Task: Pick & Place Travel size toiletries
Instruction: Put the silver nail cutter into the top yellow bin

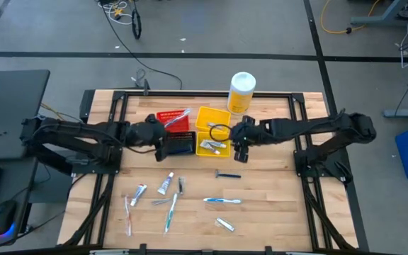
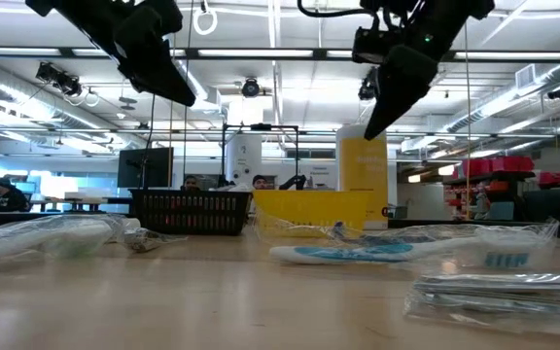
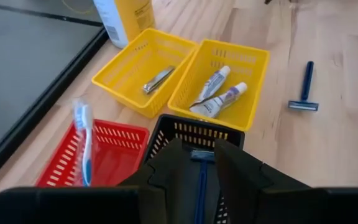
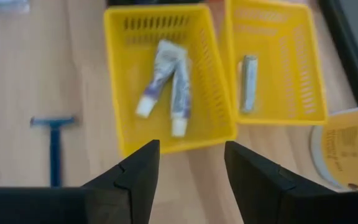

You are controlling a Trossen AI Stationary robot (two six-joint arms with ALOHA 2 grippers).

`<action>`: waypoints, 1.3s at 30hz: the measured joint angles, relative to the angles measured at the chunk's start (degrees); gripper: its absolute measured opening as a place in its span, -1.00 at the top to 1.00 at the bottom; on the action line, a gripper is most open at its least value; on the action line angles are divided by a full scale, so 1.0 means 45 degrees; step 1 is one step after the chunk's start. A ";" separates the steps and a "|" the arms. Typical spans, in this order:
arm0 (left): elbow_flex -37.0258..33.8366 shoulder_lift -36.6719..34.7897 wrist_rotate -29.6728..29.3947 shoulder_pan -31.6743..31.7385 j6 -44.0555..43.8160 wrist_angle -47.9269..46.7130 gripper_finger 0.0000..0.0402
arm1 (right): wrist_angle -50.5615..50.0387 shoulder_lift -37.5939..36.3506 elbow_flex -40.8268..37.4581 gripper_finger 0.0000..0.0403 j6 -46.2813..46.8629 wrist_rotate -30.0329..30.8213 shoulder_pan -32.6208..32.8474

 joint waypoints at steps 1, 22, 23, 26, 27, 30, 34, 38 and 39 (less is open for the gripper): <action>0.0000 0.0000 0.0176 0.0111 0.0000 0.0002 0.49 | 0.0158 0.0025 0.0000 0.06 0.0000 0.0003 -0.0092; -0.0004 0.0227 0.1979 0.0912 -0.0005 0.2132 0.49 | 0.1347 0.0047 -0.1341 0.06 -0.0216 -0.2217 -0.0745; -0.0023 0.0230 0.2057 0.0895 -0.0006 0.2021 0.49 | 0.1687 0.0047 -0.1518 0.06 -0.0174 -0.2593 -0.0505; -0.0005 0.0322 0.2088 0.0900 0.0029 0.2165 0.49 | 0.2835 0.0047 -0.1875 0.08 0.0442 -0.3386 0.0454; -0.0010 0.0382 0.2083 0.0900 0.0024 0.2134 0.49 | 0.3077 0.0047 -0.1940 0.08 0.0769 -0.3362 0.0812; -0.0008 0.0478 0.1862 0.0900 0.0034 0.2218 0.49 | 0.3234 0.0047 -0.1977 0.08 0.1993 -0.2878 0.1985; -0.0023 0.0952 0.1552 0.0900 -0.0299 0.2234 0.49 | 0.3660 0.0158 -0.1977 0.04 0.3960 -0.2054 0.3624; -0.0015 0.1633 0.1532 0.0888 -0.0296 0.2975 0.49 | 0.3804 0.0808 -0.1785 0.02 0.5443 -0.1559 0.4954; -0.0015 0.1852 0.1572 0.0852 -0.0291 0.3296 0.49 | 0.3729 0.0997 -0.1696 0.02 0.5774 -0.1544 0.5204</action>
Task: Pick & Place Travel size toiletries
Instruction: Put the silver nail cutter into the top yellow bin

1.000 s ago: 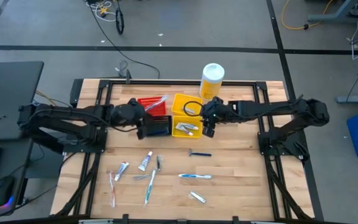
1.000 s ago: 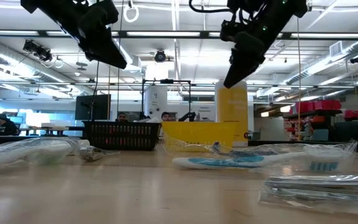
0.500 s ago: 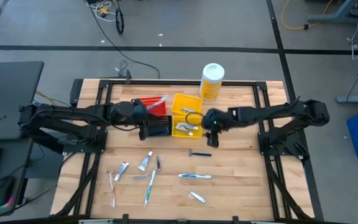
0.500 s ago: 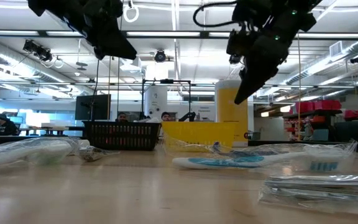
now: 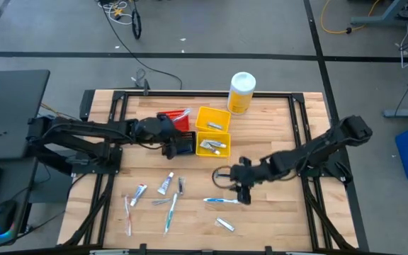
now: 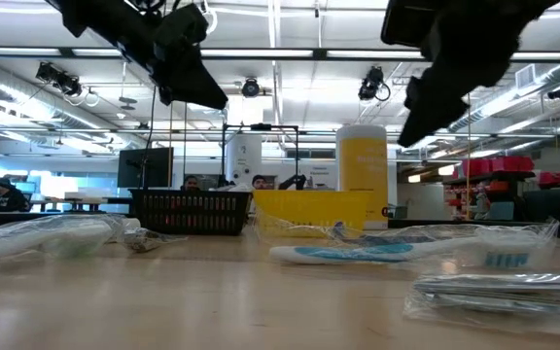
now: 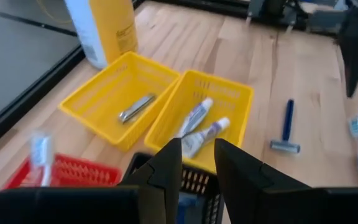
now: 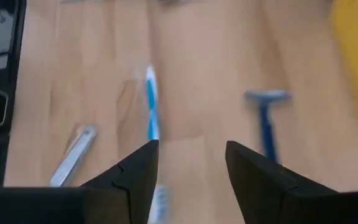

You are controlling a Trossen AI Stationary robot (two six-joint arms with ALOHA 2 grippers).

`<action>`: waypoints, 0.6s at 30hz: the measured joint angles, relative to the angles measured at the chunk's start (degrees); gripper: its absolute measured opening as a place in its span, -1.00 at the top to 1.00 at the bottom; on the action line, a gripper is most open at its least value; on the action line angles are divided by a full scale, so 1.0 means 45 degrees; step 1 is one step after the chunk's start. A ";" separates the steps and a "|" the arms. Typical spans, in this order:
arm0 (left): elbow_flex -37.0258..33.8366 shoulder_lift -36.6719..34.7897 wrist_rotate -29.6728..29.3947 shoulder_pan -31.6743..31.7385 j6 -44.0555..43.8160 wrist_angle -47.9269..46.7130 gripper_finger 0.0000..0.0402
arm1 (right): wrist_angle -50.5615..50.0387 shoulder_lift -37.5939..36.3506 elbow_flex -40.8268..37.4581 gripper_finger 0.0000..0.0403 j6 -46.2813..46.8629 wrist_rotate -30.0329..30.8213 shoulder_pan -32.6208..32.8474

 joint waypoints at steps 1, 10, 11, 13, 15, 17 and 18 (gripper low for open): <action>0.0001 0.0166 0.0010 -0.0046 0.0000 0.0273 0.49 | -0.0097 0.0196 0.0117 0.03 0.0258 0.0012 0.0214; 0.0000 0.1065 0.0062 -0.1171 -0.0134 0.2503 0.49 | 0.0658 0.1463 0.0878 0.09 0.1178 -0.0763 0.1753; 0.0005 0.1111 0.0084 -0.1332 -0.0192 0.2716 0.49 | 0.0778 0.1660 0.0964 0.08 0.1386 -0.0794 0.1960; 0.0005 0.1161 0.0053 -0.1611 -0.0247 0.2801 0.49 | 0.0915 0.2115 0.1202 0.06 0.1746 -0.0800 0.2299; 0.0000 0.1218 0.0033 -0.1875 -0.0401 0.2825 0.49 | 0.1102 0.2576 0.1487 0.04 0.1922 -0.0645 0.2662; 0.0001 0.1216 -0.0019 -0.2082 -0.0452 0.2936 0.49 | 0.1425 0.3006 0.1799 0.03 0.1959 -0.0433 0.2891; 0.0005 0.1208 -0.0030 -0.2160 -0.0410 0.2945 0.49 | 0.1523 0.3182 0.1920 0.03 0.1966 -0.0391 0.2974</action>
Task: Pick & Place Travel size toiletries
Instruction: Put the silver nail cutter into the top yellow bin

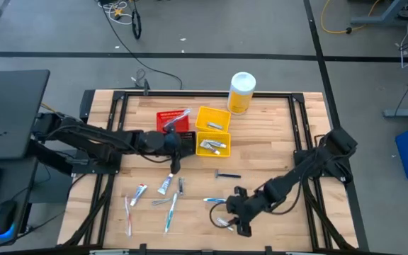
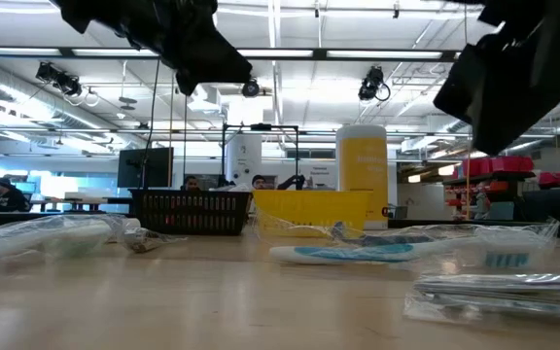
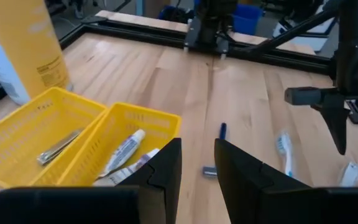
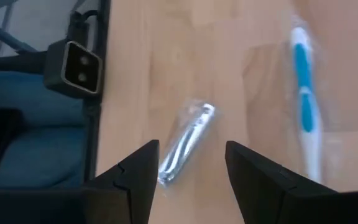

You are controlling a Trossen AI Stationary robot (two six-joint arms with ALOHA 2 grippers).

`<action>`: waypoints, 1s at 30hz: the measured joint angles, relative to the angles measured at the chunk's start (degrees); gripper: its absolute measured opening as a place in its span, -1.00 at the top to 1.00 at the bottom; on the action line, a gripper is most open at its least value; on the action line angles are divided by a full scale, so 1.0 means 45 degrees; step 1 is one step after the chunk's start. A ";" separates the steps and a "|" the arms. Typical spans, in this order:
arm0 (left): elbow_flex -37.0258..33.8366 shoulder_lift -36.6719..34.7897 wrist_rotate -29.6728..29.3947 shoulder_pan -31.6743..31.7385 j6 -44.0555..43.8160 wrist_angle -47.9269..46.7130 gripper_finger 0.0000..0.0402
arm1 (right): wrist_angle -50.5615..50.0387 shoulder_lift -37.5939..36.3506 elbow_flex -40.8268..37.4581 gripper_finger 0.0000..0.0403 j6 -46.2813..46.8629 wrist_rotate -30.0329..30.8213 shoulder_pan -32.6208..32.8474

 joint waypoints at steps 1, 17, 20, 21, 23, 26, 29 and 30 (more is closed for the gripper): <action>0.0000 0.0021 -0.0023 -0.0053 0.0008 0.0004 0.49 | 0.0064 0.0198 0.0150 0.04 0.0056 0.0000 0.0048; 0.0005 0.0038 -0.1219 -0.1272 -0.0271 0.0087 0.49 | 0.0192 0.2644 0.0665 0.06 0.0956 0.1256 0.1081; 0.0005 0.0038 -0.1367 -0.1493 -0.0372 0.0101 0.49 | 0.0182 0.2805 0.0676 0.09 0.0659 0.1758 0.1232; 0.0005 0.0038 -0.1367 -0.1564 -0.0381 0.0101 0.49 | 0.0160 0.2815 0.0679 0.10 0.0386 0.1927 0.1291; 0.0005 0.0038 -0.1364 -0.1665 -0.0411 0.0114 0.49 | 0.0133 0.2832 0.0674 0.13 -0.0153 0.2113 0.1358; 0.0005 0.0038 -0.1363 -0.1761 -0.0522 0.0173 0.49 | 0.0111 0.2847 0.0657 0.21 -0.0602 0.2331 0.1416; 0.0005 0.0038 -0.1362 -0.1799 -0.0542 0.0165 0.49 | 0.0053 0.2847 0.0654 0.33 -0.0692 0.2346 0.1398; 0.0005 0.0038 -0.1366 -0.1804 -0.0542 0.0165 0.49 | 0.0046 0.2852 0.0645 0.38 -0.0692 0.2370 0.1394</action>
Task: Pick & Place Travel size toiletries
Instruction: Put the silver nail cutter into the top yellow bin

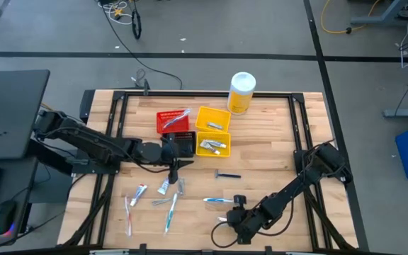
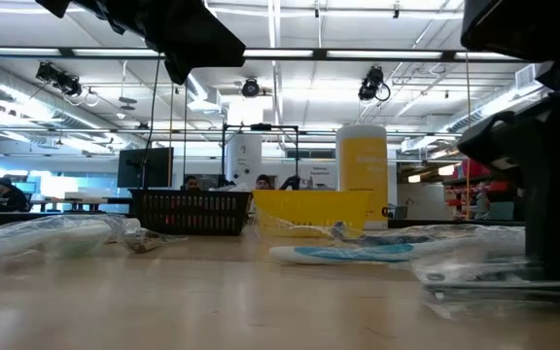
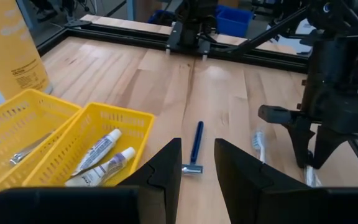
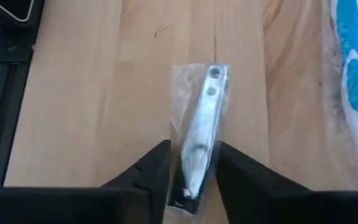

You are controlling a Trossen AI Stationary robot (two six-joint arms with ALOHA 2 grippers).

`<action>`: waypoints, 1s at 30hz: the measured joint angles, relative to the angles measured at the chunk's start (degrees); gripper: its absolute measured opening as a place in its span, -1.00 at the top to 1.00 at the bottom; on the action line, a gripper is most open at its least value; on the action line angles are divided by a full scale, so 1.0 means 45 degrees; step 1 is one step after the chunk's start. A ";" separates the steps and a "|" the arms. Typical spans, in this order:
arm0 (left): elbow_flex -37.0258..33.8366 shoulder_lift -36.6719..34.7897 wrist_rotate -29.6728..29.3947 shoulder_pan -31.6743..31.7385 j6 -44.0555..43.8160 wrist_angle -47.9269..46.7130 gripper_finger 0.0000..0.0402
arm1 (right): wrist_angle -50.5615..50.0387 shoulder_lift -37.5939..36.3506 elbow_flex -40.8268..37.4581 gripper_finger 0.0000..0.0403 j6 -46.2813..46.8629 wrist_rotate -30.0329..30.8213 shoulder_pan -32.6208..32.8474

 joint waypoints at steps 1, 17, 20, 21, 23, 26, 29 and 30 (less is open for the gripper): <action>0.0000 0.0000 0.0004 0.0005 0.0000 0.0000 0.49 | -0.0018 0.0000 0.0000 0.43 0.0000 -0.0005 -0.0009; 0.0000 0.0000 0.0004 -0.0119 0.0242 -0.0010 0.49 | -0.0643 -0.1429 -0.0094 0.64 -0.2180 -0.0146 -0.1085; 0.0000 0.0000 0.0004 -0.0304 0.0238 -0.0010 0.49 | -0.1275 -0.2327 -0.0068 0.64 -0.2726 -0.0092 -0.1777; -0.0005 0.0000 0.0004 -0.0369 0.0238 0.0010 0.49 | -0.1531 -0.2603 -0.0072 0.64 -0.2962 -0.0097 -0.2025; -0.0005 0.0000 0.0004 -0.0510 0.0238 0.0015 0.49 | -0.1715 -0.3143 -0.0073 0.64 -0.3556 -0.0086 -0.2525; -0.0010 0.0000 0.0011 -0.0683 0.0265 0.0019 0.49 | -0.2161 -0.3894 -0.0063 0.64 -0.4424 0.0011 -0.3408; -0.0010 0.0000 0.0008 -0.0817 0.0261 0.0024 0.49 | -0.2652 -0.4463 -0.0063 0.63 -0.4778 0.0070 -0.4485; -0.0010 0.0000 0.0009 -0.0846 0.0253 0.0019 0.49 | -0.2656 -0.4638 -0.0063 0.63 -0.4929 0.0236 -0.4857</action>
